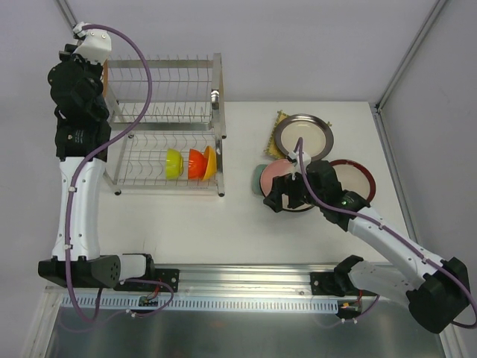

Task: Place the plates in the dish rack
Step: Insert the plate into the dish rack

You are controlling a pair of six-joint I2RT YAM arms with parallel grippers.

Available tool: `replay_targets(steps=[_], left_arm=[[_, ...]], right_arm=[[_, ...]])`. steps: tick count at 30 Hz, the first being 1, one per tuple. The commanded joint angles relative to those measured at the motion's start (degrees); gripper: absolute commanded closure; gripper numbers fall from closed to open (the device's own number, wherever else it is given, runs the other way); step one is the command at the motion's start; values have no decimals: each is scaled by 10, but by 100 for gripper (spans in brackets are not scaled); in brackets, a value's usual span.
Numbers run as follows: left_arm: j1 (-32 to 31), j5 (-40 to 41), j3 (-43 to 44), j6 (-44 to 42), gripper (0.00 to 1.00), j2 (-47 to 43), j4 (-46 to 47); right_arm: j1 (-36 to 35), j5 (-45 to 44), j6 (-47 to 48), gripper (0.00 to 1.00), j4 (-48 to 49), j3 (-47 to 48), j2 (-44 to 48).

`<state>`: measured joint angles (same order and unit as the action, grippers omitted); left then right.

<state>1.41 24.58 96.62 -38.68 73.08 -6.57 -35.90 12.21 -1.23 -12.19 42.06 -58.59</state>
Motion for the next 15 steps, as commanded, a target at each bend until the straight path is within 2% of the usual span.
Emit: replay_targets(steps=[1,15], left_arm=[[-33,37,37,-39,100,-12,125],[-51,72,97,-90,100,51,131]], right_arm=[[-4,-8,9,1,24,-5,22],[-14,-25,24,0,24,-9,34]])
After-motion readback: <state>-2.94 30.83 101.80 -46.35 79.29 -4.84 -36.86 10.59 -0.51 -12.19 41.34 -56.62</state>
